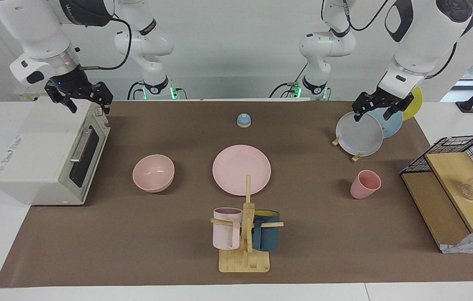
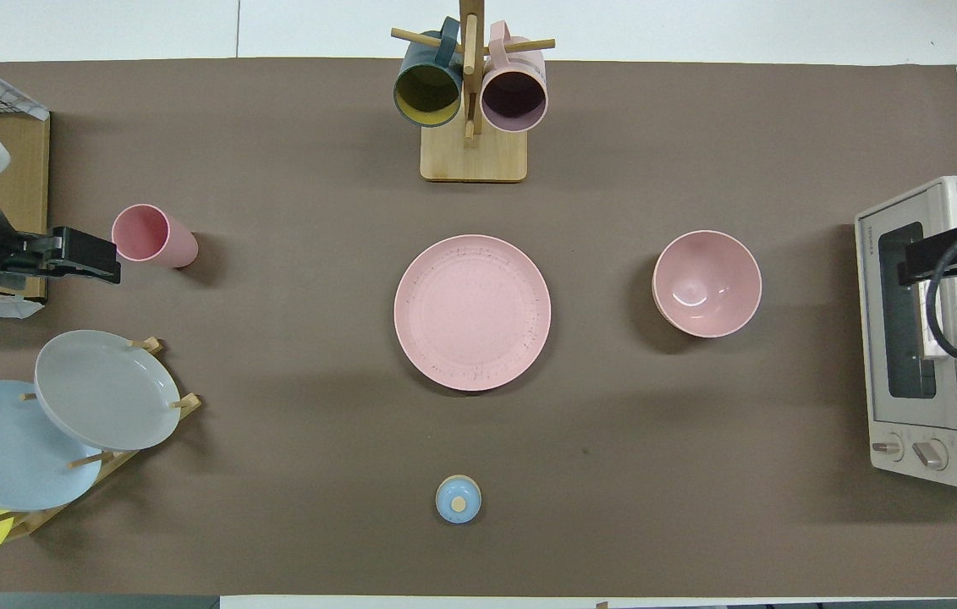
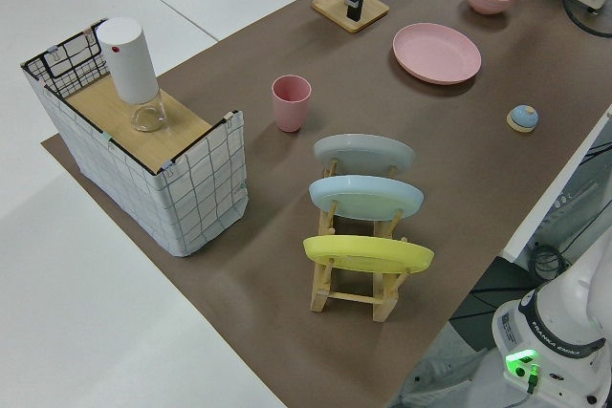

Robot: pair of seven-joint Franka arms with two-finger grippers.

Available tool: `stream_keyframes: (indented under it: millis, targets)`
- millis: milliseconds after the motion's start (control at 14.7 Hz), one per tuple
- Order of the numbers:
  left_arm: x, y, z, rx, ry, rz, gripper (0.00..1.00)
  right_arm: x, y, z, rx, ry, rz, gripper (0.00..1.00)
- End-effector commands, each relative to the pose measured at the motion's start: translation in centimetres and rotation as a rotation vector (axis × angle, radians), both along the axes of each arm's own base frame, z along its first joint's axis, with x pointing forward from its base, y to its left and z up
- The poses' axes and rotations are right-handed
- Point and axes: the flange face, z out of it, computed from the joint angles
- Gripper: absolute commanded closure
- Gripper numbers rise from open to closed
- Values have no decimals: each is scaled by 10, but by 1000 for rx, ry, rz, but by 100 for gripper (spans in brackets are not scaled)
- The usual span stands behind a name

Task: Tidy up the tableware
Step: 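Reach the right gripper toward the pink bowl beside the toaster oven, then grasp the pink bowl rim with the right gripper and lift it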

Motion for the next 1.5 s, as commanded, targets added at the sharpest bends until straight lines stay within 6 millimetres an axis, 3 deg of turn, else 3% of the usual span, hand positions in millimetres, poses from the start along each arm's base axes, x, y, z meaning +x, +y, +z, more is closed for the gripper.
stream_keyframes:
  millis: [0, 340, 476, 544, 680, 816, 952, 1088, 1224, 1429]
  targets:
    - [-6, -2, 5, -8, -9, 8, 0, 0, -3, 3, -8, 14, 27, 0]
    - [-5, -2, 5, -8, -9, 8, 0, 3, 0, -1, 6, 20, 14, 0]
    - [-5, -3, 5, -10, -9, 8, 0, 3, 18, 3, 12, 10, 58, 0]
    - [-5, -3, 5, -10, -9, 8, 0, 12, 28, 1, 16, -34, 90, 0]
    - [-5, -4, 5, -11, -9, 8, 0, 31, 96, -38, 23, -13, 147, 0]
    - [-5, -4, 5, -11, -9, 8, 0, 61, 129, -83, 25, -38, 95, 0]
    - [-5, -4, 5, -11, -10, 8, 0, 71, 182, -123, 32, -46, 111, 0]
    - [-5, -4, 5, -12, -12, 8, 0, 69, 194, -162, 36, -70, 105, 0]
    - [-5, -3, 4, -12, -12, 6, 0, 63, 190, -206, 41, -85, 101, 0]
    - [-5, -3, 5, -12, -15, 7, 0, 54, 197, -232, 34, -52, 111, 0]
